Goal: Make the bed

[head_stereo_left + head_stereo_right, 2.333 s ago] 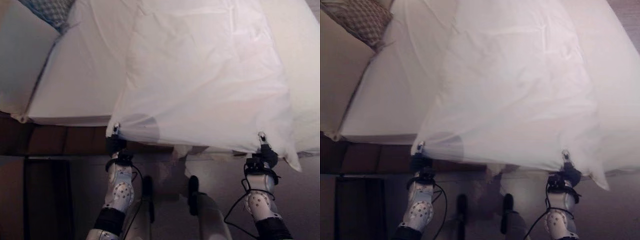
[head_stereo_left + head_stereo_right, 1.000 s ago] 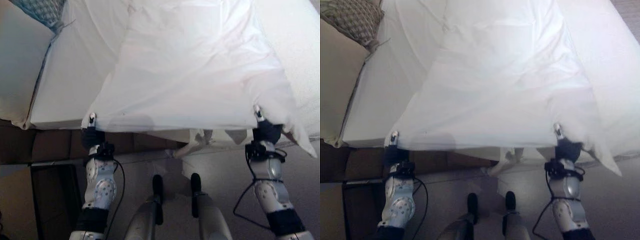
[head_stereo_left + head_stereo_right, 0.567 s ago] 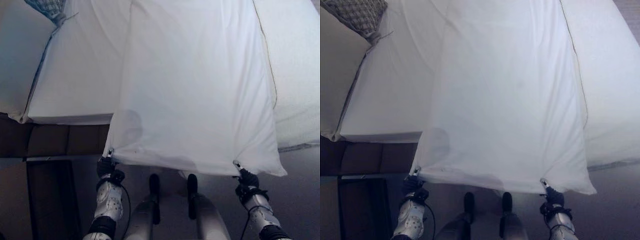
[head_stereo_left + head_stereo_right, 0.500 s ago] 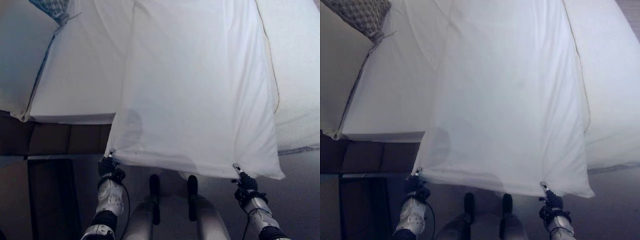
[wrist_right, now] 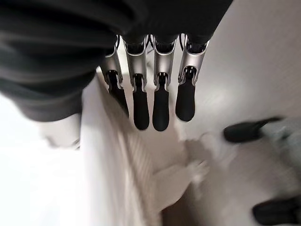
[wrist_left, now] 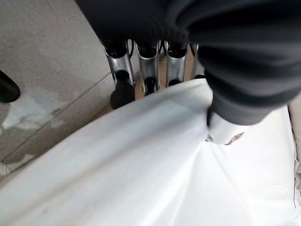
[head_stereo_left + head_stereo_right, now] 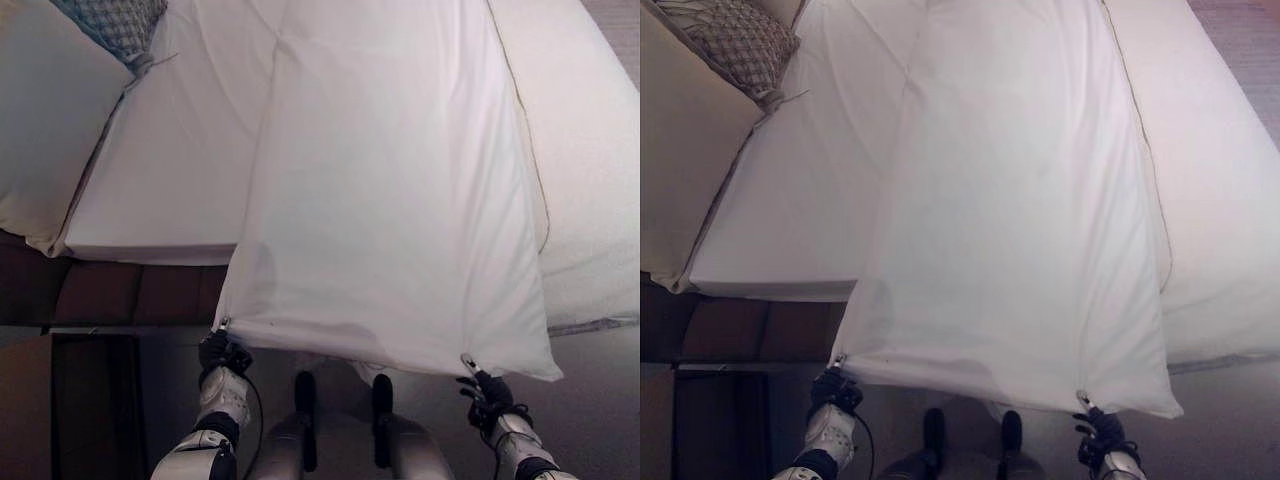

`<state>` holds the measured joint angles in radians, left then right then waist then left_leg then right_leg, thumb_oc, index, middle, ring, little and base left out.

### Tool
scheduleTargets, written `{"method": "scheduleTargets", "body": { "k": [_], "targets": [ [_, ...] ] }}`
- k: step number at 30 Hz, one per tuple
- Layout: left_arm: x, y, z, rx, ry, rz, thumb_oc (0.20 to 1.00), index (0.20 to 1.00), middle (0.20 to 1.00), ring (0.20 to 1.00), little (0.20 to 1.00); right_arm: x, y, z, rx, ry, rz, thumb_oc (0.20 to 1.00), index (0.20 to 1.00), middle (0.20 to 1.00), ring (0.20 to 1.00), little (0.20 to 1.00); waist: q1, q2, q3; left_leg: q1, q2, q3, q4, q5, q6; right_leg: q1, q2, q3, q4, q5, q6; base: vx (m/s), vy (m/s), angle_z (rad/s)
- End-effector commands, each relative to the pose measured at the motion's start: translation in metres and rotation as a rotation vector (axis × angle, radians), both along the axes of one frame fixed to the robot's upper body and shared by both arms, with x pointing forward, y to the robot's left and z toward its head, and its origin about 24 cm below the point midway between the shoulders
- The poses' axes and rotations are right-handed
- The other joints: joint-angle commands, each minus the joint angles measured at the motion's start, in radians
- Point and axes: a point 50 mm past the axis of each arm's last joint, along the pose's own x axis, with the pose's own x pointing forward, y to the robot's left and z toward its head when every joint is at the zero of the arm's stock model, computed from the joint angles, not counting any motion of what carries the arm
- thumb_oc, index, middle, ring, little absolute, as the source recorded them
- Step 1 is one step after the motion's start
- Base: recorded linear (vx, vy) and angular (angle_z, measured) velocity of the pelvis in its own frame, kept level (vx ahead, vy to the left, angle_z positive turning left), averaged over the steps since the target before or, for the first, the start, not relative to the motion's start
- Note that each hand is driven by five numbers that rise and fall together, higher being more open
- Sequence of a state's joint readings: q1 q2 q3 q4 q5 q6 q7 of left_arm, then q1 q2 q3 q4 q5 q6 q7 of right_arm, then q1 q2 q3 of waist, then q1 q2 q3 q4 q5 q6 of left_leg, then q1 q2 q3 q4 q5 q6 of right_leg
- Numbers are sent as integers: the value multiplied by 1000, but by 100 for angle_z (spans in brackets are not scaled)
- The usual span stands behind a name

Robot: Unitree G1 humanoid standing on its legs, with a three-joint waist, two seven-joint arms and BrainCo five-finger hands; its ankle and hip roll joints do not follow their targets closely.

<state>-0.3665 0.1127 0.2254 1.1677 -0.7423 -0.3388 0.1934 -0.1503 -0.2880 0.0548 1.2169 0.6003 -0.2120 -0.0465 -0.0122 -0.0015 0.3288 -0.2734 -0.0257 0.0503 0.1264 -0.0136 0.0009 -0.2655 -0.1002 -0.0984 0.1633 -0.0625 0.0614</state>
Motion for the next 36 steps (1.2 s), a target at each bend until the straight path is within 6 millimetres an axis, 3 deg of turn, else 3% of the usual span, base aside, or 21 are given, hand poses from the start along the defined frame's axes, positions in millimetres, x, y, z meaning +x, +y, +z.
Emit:
{"method": "scheduleTargets", "body": {
  "k": [1, 7, 8, 14, 19, 21, 22, 23, 24, 25, 26, 28, 29, 30, 31, 32, 34, 36],
  "targets": [
    [-148, 64, -53, 18, 424, 317, 1000, 1000, 1000, 1000, 1000, -68, -2, -24, -11, 226, -16, 1000, 1000, 1000, 1000, 1000, 37, -28, -33, -44, -86, 17, 10, -22, 8, -75, -54, 15, -64, 173, 85, 27, -33, 3],
    [-155, 42, -64, 18, 496, 80, 1000, 1000, 1000, 1000, 1000, -77, -3, -26, -24, 261, -5, 1000, 1000, 1000, 1000, 1000, 35, -19, -50, -20, -83, -1, -33, 3, 2, -50, -53, -3, -89, 181, 83, 29, -58, 12],
    [-158, 32, -68, 38, 536, -47, 1000, 1000, 1000, 1000, 1000, -82, -1, -28, -19, 277, 14, 1000, 1000, 1000, 1000, 1000, 34, -15, -61, -14, -79, -10, -54, 16, -2, -42, -53, -13, -102, 186, 84, 26, -58, 10],
    [-175, 9, -78, 41, 610, -240, 1000, 1000, 1000, 1000, 1000, -87, 0, -30, -15, 296, 28, 1000, 1000, 1000, 1000, 1000, 35, -3, -77, 1, -74, -35, -75, 26, -9, -23, -49, -38, -112, 175, 79, 40, -86, 13],
    [-164, -1, -77, 158, 611, -471, 1000, 1000, 1000, 1000, 1000, -76, 2, -27, -39, 264, 68, 1000, 1000, 1000, 1000, 1000, 28, 5, -77, 1, -69, -45, -72, 25, -11, -22, -41, -38, -100, 156, 72, 22, -66, 11],
    [-135, -5, -66, 312, 525, -647, 1000, 1000, 1000, 1000, 1000, -58, 6, -22, -66, 199, 125, 1000, 1000, 1000, 1000, 1000, 23, 7, -75, 0, -67, -47, -71, 25, -11, -26, -36, -37, -94, 149, 70, 2, -48, 3],
    [-109, -2, -53, 437, 437, -728, 1000, 1000, 1000, 1000, 1000, -35, 11, -12, -81, 91, 169, 1000, 1000, 1000, 1000, 1000, 18, 7, -66, -1, -64, -47, -70, 25, -12, -28, -32, -36, -89, 143, 69, -11, -39, 1],
    [-109, -2, -53, 437, 437, -728, 1000, 1000, 1000, 1000, 1000, -35, 11, -12, -81, 91, 169, 1000, 1000, 1000, 1000, 1000, 18, 7, -68, -3, -65, -47, -70, 26, -12, -30, -32, -36, -89, 143, 69, -26, -44, 0],
    [-77, -3, -35, 602, 324, -852, 1000, 1000, 1000, 1000, 1000, -8, 15, 4, -98, -53, 234, 1000, 1000, 1000, 1000, 1000, 12, 5, -58, -11, -64, -46, -64, 25, -14, -40, -30, -33, -78, 138, 68, 0, 0, 0],
    [-77, -3, -35, 602, 324, -852, 1000, 1000, 1000, 1000, 1000, -8, 15, 4, -98, -53, 234, 1000, 1000, 1000, 1000, 1000, 12, 5, -58, -11, -64, -46, -64, 25, -14, -40, -30, -33, -78, 138, 68, 0, 0, 0],
    [-63, -7, -24, 719, 255, -959, 1000, 1000, 1000, 1000, 1000, 4, 19, 14, -99, -126, 273, 1000, 1000, 1000, 1000, 1000, 8, 3, -54, -15, -62, -44, -62, 23, -15, -46, -28, -29, -71, 132, 67, 0, 0, 0],
    [-45, -10, -13, 708, 175, -960, 1000, 1000, 1000, 1000, 1000, 23, 21, 29, -99, -231, 307, 1000, 1000, 1000, 1000, 1000, 2, -1, -45, -25, -62, -38, -54, 23, -16, -62, -25, -23, -58, 128, 64, -50, -6, -2],
    [-23, -20, 2, 713, 64, -1001, 1000, 1000, 1000, 1000, 1000, 47, 26, 48, -99, -344, 366, 1000, 1000, 1000, 1000, 1000, -4, -3, -33, -41, -62, -32, -41, 21, -17, -82, -22, -16, -46, 124, 62, -54, -3, -4],
    [-23, -20, 2, 713, 63, -1002, 1000, 1000, 1000, 1000, 1000, 47, 26, 49, -99, -345, 366, 1000, 1000, 1000, 1000, 1000, -3, -3, -33, -41, -61, -31, -41, 21, -17, -82, -22, -15, -45, 124, 62, -84, -13, -6],
    [-1, -33, 24, 736, -78, -1065, 1000, 1000, 1000, 1000, 1000, 66, 32, 67, -89, -440, 433, 1000, 1000, 1000, 1000, 1000, -5, -3, -20, -59, -60, -25, -25, 18, -17, -108, -17, -5, -24, 120, 58, -43, -9, -4],
    [-1, -33, 24, 736, -78, -1065, 1000, 1000, 1000, 1000, 1000, 66, 32, 67, -89, -440, 433, 1000, 1000, 1000, 1000, 1000, -5, -3, -20, -59, -60, -25, -25, 18, -17, -108, -17, -5, -24, 120, 58, -76, -9, -8],
    [28, -60, 53, 771, -244, -1206, 1000, 1000, 1000, 1000, 1000, 96, 41, 88, -82, -517, 506, 1000, 1000, 1000, 1000, 1000, -8, 0, 8, -96, -61, -16, 12, 13, -17, -149, -15, 5, 8, 115, 52, -95, -14, -7],
    [38, -70, 64, 763, -303, -1250, 1000, 1000, 1000, 1000, 1000, 106, 48, 96, -68, -548, 539, 1000, 1000, 1000, 1000, 1000, -9, 0, 18, -111, -60, -13, 24, 11, -18, -167, -14, 7, 21, 115, 50, -100, -22, -5]
  ]
}}
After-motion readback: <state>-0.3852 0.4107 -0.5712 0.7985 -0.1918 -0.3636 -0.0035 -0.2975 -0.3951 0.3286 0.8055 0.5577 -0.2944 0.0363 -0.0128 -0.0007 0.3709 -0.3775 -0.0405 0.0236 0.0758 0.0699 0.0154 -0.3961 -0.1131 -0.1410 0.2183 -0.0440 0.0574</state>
